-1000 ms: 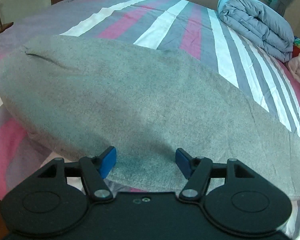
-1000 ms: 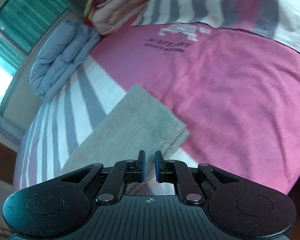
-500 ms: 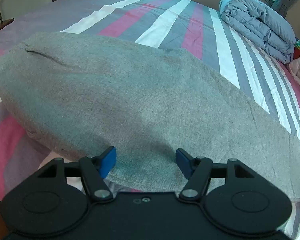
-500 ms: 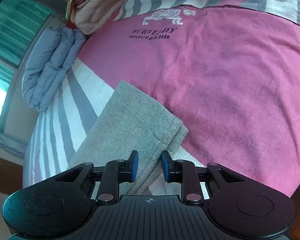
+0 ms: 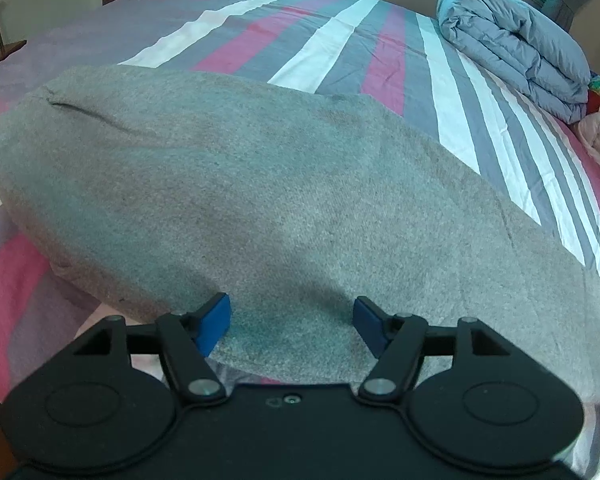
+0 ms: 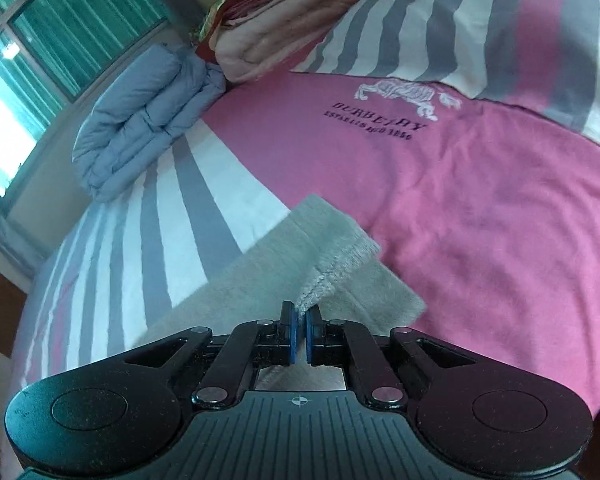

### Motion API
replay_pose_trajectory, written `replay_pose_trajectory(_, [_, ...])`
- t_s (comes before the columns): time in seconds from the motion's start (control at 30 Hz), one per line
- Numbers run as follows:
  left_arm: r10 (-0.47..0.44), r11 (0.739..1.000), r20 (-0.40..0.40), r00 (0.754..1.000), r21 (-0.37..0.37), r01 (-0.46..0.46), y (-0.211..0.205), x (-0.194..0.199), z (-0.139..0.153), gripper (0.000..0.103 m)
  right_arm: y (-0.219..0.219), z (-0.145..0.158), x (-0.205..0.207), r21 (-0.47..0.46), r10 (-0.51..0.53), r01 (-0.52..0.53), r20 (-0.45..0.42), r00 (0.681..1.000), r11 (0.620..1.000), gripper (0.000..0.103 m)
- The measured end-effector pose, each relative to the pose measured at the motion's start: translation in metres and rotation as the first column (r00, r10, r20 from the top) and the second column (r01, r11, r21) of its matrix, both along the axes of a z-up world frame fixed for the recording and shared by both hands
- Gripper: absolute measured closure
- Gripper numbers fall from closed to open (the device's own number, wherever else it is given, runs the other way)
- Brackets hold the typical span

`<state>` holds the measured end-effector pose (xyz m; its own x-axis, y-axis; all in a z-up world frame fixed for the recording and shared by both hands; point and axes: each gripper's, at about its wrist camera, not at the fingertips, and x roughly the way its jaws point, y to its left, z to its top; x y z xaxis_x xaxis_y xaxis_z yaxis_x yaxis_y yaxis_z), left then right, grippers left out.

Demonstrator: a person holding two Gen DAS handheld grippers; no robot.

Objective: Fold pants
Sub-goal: 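Lift the held hem with the right gripper and fold it over the pants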

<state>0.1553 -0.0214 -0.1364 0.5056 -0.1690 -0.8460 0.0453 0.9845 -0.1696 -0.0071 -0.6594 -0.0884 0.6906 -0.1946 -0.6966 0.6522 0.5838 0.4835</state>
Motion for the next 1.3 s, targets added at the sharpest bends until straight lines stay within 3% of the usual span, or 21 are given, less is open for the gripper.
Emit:
replay_pose_trajectory(0.07, [-0.006,1.0,0.003,1.0,0.01,0.006,-0.001,0.0,0.0,0.042,-0.005,-0.024,-0.002,0.054,-0.01,0.013,-0.064,0.998,0.998,0.099])
replay_pose_trajectory(0.17, [-0.004,1.0,0.0,1.0,0.007,0.004,0.0,0.001,0.0,0.042,-0.003,-0.022,-0.002,0.058,-0.013,0.016,-0.047,0.999,0.998,0.098])
replay_pose_trajectory(0.23, [0.0,1.0,0.0,1.0,0.003,0.0,0.001,0.001,0.0,0.042,-0.006,-0.018,-0.008,0.085,-0.03,0.031,-0.014,0.999,0.996,0.086])
replay_pose_trajectory(0.3, [-0.006,1.0,0.004,1.0,0.011,0.006,-0.001,0.001,0.0,0.041,-0.009,-0.017,-0.018,0.091,-0.068,0.068,-0.006,0.998,0.994,0.05])
replay_pose_trajectory(0.37, [-0.015,1.0,0.007,1.0,0.02,0.014,-0.002,0.0,-0.001,0.04,-0.011,-0.02,-0.029,0.12,-0.097,0.095,0.015,0.995,0.988,0.041])
replay_pose_trajectory(0.6, [-0.017,1.0,0.009,1.0,0.026,0.017,-0.004,0.0,0.0,0.039,-0.018,-0.027,-0.021,0.225,-0.12,0.102,0.064,0.991,0.969,0.041])
replay_pose_trajectory(0.73, [-0.023,0.999,0.012,1.0,0.033,0.023,-0.006,-0.001,0.0,0.038,-0.021,-0.042,-0.018,0.334,-0.178,0.128,0.124,0.976,0.934,0.042])
replay_pose_trajectory(0.83, [-0.026,0.999,0.014,1.0,0.036,0.026,-0.007,-0.001,-0.001,0.035,-0.021,-0.045,-0.018,0.351,-0.207,0.148,0.136,0.969,0.925,0.045])
replay_pose_trajectory(0.87, [-0.029,0.999,0.015,0.999,0.04,0.028,-0.008,-0.001,-0.001,0.034,-0.022,-0.047,-0.02,0.362,-0.231,0.167,0.139,0.963,0.917,0.055])
replay_pose_trajectory(0.9, [-0.032,0.998,0.017,0.999,0.045,0.031,-0.009,-0.001,-0.001,0.034,-0.023,-0.051,-0.022,0.374,-0.259,0.192,0.14,0.956,0.907,0.076])
replay_pose_trajectory(0.93, [-0.036,0.998,0.018,0.999,0.05,0.035,-0.01,-0.002,-0.001,0.034,-0.026,-0.057,-0.024,0.401,-0.293,0.217,0.137,0.946,0.89,0.089])
replay_pose_trajectory(0.97, [-0.038,0.998,0.019,0.999,0.052,0.037,-0.011,-0.002,-0.001,0.034,-0.027,-0.064,-0.027,0.431,-0.318,0.227,0.151,0.936,0.873,0.093])
replay_pose_trajectory(1.3, [-0.041,0.998,0.018,0.999,0.053,0.04,-0.011,-0.002,-0.003,0.03,-0.034,-0.064,-0.03,0.448,-0.329,0.204,0.222,0.918,0.87,0.092])
